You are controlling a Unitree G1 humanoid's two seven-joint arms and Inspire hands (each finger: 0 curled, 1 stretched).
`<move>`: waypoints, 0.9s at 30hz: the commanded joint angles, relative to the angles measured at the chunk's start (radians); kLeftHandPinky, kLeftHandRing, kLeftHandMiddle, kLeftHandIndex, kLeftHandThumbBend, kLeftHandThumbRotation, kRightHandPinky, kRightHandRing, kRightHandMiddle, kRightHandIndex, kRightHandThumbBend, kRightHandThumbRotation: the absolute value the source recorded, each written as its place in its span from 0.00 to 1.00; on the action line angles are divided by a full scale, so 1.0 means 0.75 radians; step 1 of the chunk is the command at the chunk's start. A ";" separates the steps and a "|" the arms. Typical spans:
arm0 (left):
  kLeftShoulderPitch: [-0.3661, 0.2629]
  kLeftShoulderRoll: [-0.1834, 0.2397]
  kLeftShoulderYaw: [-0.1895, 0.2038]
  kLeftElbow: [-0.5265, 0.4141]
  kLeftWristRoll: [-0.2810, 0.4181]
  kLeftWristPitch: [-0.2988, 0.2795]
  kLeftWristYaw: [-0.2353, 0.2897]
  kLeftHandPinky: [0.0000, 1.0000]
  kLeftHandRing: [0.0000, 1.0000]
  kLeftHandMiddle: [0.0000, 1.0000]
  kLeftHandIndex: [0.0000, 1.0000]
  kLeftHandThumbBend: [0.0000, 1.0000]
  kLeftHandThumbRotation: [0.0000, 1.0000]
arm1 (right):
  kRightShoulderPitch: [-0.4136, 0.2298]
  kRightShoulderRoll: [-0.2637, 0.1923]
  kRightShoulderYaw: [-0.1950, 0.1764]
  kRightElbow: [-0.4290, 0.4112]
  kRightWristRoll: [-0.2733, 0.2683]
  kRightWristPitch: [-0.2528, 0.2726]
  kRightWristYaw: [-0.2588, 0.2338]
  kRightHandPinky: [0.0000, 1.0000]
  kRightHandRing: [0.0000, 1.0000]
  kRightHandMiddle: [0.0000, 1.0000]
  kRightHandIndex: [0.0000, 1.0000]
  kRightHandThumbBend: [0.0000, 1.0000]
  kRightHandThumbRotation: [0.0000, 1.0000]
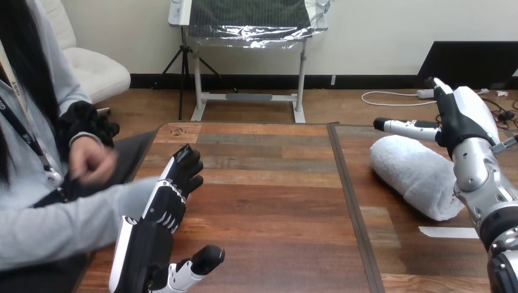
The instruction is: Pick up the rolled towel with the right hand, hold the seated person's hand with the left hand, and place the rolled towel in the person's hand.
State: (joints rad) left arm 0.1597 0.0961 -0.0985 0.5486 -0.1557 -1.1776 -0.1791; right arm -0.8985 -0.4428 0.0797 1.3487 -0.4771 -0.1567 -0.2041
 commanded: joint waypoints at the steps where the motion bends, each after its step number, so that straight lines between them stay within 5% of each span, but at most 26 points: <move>1: -0.047 -0.027 0.016 -0.088 -0.029 -0.022 -0.007 0.88 0.91 0.92 0.92 1.00 0.63 | -0.236 -0.083 0.052 0.007 -0.044 0.048 0.013 1.00 1.00 1.00 0.96 1.00 0.54; 27: -0.008 -0.002 -0.011 -0.106 -0.091 -0.087 -0.072 0.88 0.92 0.92 0.93 1.00 0.61 | -0.243 -0.084 0.191 0.040 -0.173 0.209 0.107 1.00 1.00 1.00 1.00 1.00 0.65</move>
State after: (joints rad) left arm 0.1862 0.0943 -0.1005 0.5319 -0.1981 -1.2038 -0.2127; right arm -0.9721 -0.4788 0.2009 1.3818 -0.5939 -0.0108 -0.1341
